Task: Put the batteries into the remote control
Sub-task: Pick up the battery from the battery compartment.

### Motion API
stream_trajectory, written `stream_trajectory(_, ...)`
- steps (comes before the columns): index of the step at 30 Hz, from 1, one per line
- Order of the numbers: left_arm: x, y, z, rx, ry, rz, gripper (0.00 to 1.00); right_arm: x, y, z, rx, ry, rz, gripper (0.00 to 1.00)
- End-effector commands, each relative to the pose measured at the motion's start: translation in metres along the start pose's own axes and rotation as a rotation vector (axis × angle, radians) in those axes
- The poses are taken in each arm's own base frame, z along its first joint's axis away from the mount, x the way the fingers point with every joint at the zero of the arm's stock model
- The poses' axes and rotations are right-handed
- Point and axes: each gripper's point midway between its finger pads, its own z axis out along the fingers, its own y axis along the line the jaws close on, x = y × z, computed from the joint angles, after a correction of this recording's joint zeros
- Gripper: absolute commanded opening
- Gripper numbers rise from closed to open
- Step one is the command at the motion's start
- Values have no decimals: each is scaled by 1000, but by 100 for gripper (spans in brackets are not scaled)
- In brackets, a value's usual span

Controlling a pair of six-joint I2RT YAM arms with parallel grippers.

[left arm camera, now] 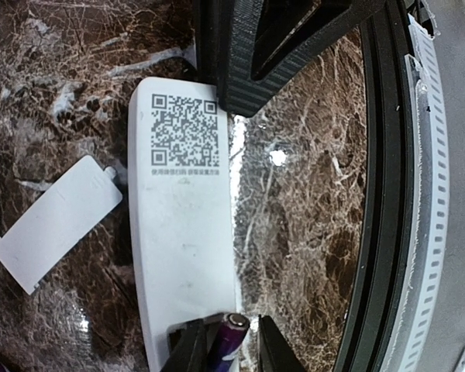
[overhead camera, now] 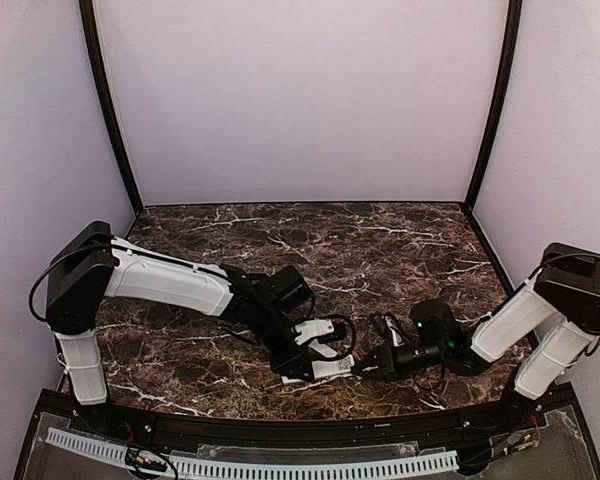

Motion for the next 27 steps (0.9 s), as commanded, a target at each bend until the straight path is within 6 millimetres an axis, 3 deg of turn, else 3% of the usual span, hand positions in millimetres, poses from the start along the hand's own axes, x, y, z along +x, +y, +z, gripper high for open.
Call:
stream_trajectory(1, -8, -11, 4, 80, -25, -3, 21, -7, 15, -1, -44, -15, -43, 18)
stream_trajectory(6, -9, -7, 0, 75, -32, -11, 2, -7, 14, -1, -43, -16, -45, 18)
stream_trajectory(20, -26, -2, -29, -12, -65, 34, 0, -12, 17, -6, -37, -37, -52, 19)
stream_trajectory(27, -32, -6, -51, -47, -80, 51, 0, -22, 25, -18, -39, -85, -89, 27)
